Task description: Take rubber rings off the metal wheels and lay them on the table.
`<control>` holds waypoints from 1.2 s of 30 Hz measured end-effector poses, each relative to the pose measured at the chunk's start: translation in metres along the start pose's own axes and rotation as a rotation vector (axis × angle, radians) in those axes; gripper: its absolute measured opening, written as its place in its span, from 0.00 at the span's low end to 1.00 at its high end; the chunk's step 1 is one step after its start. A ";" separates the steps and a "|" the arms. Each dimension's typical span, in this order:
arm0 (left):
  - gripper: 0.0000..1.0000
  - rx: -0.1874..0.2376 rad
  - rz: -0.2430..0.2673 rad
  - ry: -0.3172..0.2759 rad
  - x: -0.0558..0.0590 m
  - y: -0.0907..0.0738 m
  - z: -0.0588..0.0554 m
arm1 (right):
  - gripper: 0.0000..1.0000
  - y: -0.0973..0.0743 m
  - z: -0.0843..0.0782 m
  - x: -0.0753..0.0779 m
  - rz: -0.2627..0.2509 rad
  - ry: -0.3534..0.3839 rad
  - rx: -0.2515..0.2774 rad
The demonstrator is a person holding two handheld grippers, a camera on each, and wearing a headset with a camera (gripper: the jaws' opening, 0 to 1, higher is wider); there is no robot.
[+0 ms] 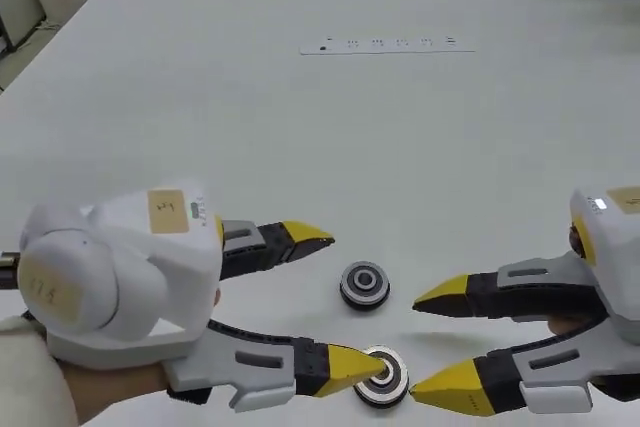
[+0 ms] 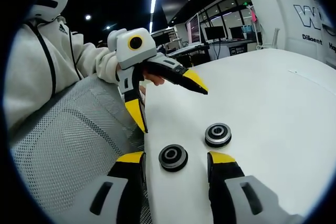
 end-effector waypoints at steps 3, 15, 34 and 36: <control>0.60 0.000 -0.005 0.002 0.000 0.000 -0.001 | 0.43 0.000 -0.001 0.001 -0.002 0.003 0.004; 0.47 0.000 -0.042 0.015 0.005 0.006 -0.008 | 0.40 0.003 -0.006 0.003 0.000 -0.027 -0.016; 0.25 -0.052 -0.165 0.025 0.031 0.020 -0.034 | 0.31 0.011 -0.023 -0.004 0.056 -0.096 -0.090; 0.23 -0.057 -0.166 0.012 0.032 0.020 -0.036 | 0.28 0.012 -0.025 -0.004 0.063 -0.110 -0.097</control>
Point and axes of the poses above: the centre of the closed fingertips' face, and the gripper's own axes: y roughly forward along the fingers, x roughly to its right, z roughly out of its top, the point moved 3 cm from there along -y, roughly backward along the fingers, and after that the axes turned 15 degrees about x, right-handed, at the moved point
